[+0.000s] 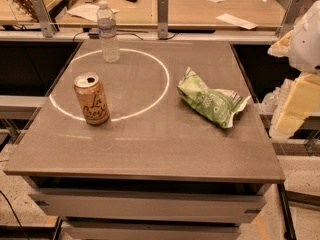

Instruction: Pick orange can

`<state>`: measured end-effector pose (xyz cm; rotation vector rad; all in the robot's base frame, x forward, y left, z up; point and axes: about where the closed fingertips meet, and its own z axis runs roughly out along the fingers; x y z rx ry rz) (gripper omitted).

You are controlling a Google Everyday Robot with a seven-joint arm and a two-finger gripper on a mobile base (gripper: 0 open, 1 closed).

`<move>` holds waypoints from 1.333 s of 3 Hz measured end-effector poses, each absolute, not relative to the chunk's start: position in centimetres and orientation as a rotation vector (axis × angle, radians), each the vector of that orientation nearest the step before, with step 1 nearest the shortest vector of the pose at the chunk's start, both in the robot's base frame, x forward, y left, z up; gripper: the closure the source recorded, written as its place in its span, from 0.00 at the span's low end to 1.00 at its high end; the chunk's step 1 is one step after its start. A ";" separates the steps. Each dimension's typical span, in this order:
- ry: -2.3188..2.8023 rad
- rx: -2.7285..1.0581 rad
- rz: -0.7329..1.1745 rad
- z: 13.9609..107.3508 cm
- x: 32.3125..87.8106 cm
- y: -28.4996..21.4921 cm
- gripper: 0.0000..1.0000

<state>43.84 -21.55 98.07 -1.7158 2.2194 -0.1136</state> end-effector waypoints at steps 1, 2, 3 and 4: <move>2.219 -1.716 -0.114 98.1 43.8 -21.5 0.00; 2.199 -1.687 -0.020 98.0 43.7 -21.7 0.00; 2.158 -1.557 0.213 95.9 44.1 -24.1 0.00; 2.024 -1.440 0.403 94.2 44.6 -25.4 0.00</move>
Offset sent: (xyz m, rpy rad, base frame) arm -0.0045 -0.0077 -0.0039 0.3300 0.0765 0.0240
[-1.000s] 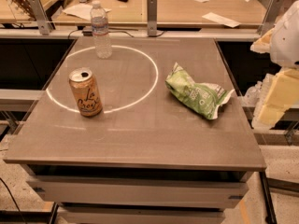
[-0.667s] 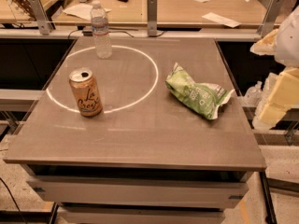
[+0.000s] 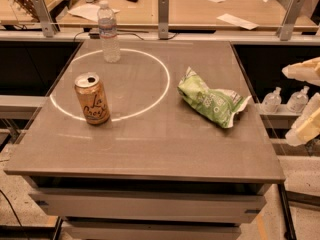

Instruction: Pick orange can

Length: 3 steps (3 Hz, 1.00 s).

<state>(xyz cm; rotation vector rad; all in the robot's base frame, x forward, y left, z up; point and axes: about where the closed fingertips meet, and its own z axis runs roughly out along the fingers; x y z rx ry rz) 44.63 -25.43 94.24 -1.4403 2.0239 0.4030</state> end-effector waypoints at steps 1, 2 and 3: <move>1.828 -1.361 0.585 94.5 44.7 -24.3 0.00; 1.648 -1.265 0.774 95.7 44.1 -22.0 0.00; 1.547 -1.242 0.849 97.3 43.3 -19.3 0.00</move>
Offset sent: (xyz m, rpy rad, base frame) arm -0.0181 0.0557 0.0469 0.8127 -0.1311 0.1892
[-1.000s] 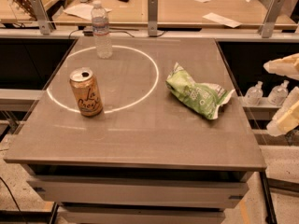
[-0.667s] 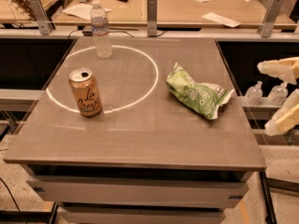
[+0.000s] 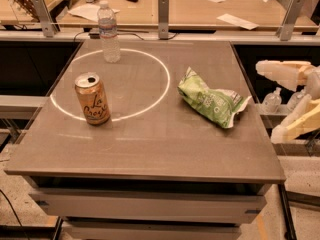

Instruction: Pick orange can

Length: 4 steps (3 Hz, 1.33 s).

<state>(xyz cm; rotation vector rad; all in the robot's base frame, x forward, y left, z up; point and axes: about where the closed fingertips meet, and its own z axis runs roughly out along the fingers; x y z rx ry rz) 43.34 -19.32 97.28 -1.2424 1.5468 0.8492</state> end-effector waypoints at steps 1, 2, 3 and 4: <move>1.547 -1.243 0.849 97.3 43.3 -19.3 0.00; 1.574 -1.221 0.810 96.5 43.7 -17.8 0.00; 1.580 -1.193 0.750 94.8 45.3 -14.2 0.00; 1.555 -1.212 0.714 93.3 47.6 -11.1 0.00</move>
Offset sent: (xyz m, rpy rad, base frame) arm 0.0111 0.0467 -0.0267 -0.0568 -0.0072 -0.1468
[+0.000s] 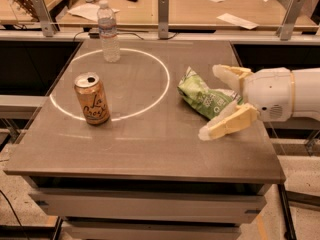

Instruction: Pick orange can

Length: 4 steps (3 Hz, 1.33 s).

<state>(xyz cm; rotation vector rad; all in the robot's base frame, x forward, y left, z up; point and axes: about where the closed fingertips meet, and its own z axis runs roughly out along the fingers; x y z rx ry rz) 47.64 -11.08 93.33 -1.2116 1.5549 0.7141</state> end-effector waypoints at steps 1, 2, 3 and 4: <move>1.501 -1.229 0.730 92.2 49.8 -8.3 0.00; 1.459 -1.311 0.814 90.7 51.2 -4.5 0.00; 1.459 -1.310 0.813 90.7 51.2 -4.5 0.00; 1.478 -1.285 0.828 90.0 52.3 -3.2 0.00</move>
Offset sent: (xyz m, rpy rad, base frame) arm 0.0476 0.0945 -0.0437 0.0289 0.0252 0.2463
